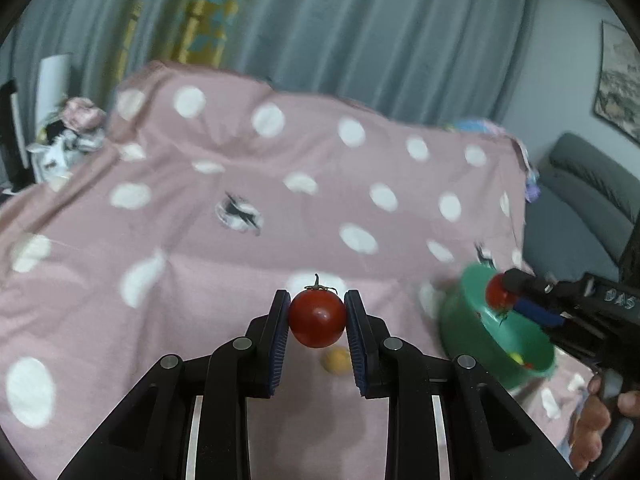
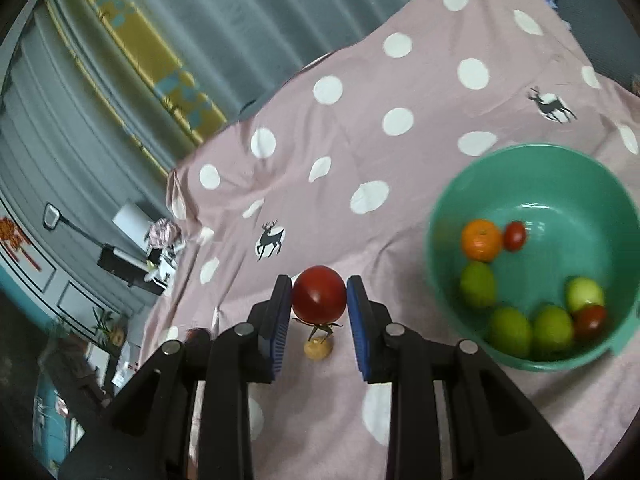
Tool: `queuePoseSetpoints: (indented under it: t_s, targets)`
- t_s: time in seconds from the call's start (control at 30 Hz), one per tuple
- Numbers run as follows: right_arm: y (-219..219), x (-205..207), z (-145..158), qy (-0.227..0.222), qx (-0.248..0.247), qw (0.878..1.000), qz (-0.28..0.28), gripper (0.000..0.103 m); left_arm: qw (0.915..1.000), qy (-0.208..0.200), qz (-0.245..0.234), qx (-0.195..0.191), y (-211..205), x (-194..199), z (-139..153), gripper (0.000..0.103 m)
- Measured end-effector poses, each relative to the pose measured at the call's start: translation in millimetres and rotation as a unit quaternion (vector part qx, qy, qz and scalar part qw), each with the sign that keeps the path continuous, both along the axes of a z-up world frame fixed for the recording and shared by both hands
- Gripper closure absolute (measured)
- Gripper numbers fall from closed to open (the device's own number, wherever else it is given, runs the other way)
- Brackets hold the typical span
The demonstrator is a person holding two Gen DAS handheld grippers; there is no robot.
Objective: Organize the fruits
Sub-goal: 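Carry both red tomatoes into the green bowl and open both grippers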
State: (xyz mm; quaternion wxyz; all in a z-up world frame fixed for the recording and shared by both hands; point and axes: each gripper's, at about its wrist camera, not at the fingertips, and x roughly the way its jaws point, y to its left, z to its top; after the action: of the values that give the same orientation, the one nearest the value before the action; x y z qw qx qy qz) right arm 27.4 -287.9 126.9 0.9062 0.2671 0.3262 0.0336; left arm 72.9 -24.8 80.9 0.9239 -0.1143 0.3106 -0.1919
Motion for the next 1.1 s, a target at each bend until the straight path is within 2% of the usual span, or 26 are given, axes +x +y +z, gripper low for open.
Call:
queuePoseSetpoints:
  t_s: [0.07, 0.1, 0.17, 0.2, 0.27, 0.37, 0.4, 0.43, 0.5, 0.53, 0.57, 0.6, 0.63, 0.67, 0.73, 0.77, 0.8, 0.83, 0.93, 1.0, 1.1]
  targets:
    - [-16, -10, -3, 0.004, 0.009, 1.0, -0.022, 0.074, 0.9992, 0.02, -0.017, 0.031, -26, -3, -4, 0.075]
    - [-24, -16, -4, 0.007, 0.011, 0.999, -0.033, 0.074, 0.9989, 0.033, -0.019, 0.028, -38, -6, -4, 0.075]
    - [-41, -33, -11, 0.005, 0.03, 0.998, -0.055, 0.074, 0.9982, 0.047, -0.035, -0.011, -56, -15, 1, 0.075]
    - [-50, -41, -15, 0.002, 0.047, 0.997, -0.06, 0.074, 0.9962, 0.045, -0.066, -0.036, -70, -22, 8, 0.075]
    - [-69, -57, -17, -0.019, 0.076, 0.994, -0.072, 0.074, 0.9943, 0.027, -0.093, -0.046, -90, -35, 22, 0.075]
    - [-97, -83, -17, -0.05, 0.094, 0.988, -0.109, 0.074, 0.9938, -0.052, -0.099, 0.0, -128, -66, 54, 0.075]
    - [-105, -89, -19, -0.059, 0.106, 0.986, -0.117, 0.074, 0.9926, -0.059, -0.106, -0.001, -135, -69, 61, 0.075]
    - [-113, -96, -22, -0.067, 0.12, 0.983, -0.123, 0.074, 0.9902, -0.048, -0.129, -0.026, -145, -66, 68, 0.075]
    - [-122, -104, -28, -0.079, 0.134, 0.979, -0.131, 0.074, 0.9799, 0.004, -0.172, -0.1, -156, -53, 74, 0.075]
    - [-125, -107, -30, -0.076, 0.134, 0.979, -0.134, 0.074, 0.9761, 0.02, -0.187, -0.108, -166, -48, 77, 0.075]
    - [-128, -111, -32, -0.073, 0.134, 0.978, -0.142, 0.074, 0.9786, 0.012, -0.187, -0.084, -174, -51, 81, 0.075]
    - [-131, -114, -31, -0.074, 0.136, 0.977, -0.148, 0.074, 0.9856, -0.015, -0.167, -0.026, -188, -56, 86, 0.075]
    - [-134, -116, -31, -0.077, 0.138, 0.976, -0.149, 0.074, 0.9887, -0.038, -0.144, 0.017, -199, -58, 89, 0.075]
    - [-136, -116, -32, -0.082, 0.142, 0.976, -0.145, 0.074, 0.9885, -0.052, -0.137, 0.038, -209, -59, 90, 0.075]
    - [-138, -117, -36, -0.087, 0.157, 0.974, -0.14, 0.074, 0.9878, -0.032, -0.151, 0.019, -216, -54, 86, 0.075]
    - [-139, -118, -38, -0.082, 0.161, 0.974, -0.137, 0.074, 0.9879, -0.019, -0.153, -0.016, -212, -49, 83, 0.075]
    - [-140, -117, -40, -0.076, 0.156, 0.976, -0.132, 0.074, 0.9881, -0.016, -0.149, -0.033, -212, -47, 81, 0.075]
    - [-139, -116, -41, -0.069, 0.15, 0.978, -0.128, 0.074, 0.9894, -0.018, -0.142, -0.027, -216, -44, 79, 0.075]
    - [-146, -116, -42, -0.075, 0.159, 0.975, -0.134, 0.074, 0.9933, -0.019, -0.11, 0.032, -227, -41, 68, 0.075]
    - [-147, -116, -43, -0.083, 0.164, 0.974, -0.134, 0.074, 0.9903, -0.004, -0.136, 0.03, -233, -35, 60, 0.075]
    - [-145, -113, -50, -0.08, 0.173, 0.972, -0.138, 0.074, 0.9895, 0.041, -0.137, 0.019, -238, -23, 45, 0.075]
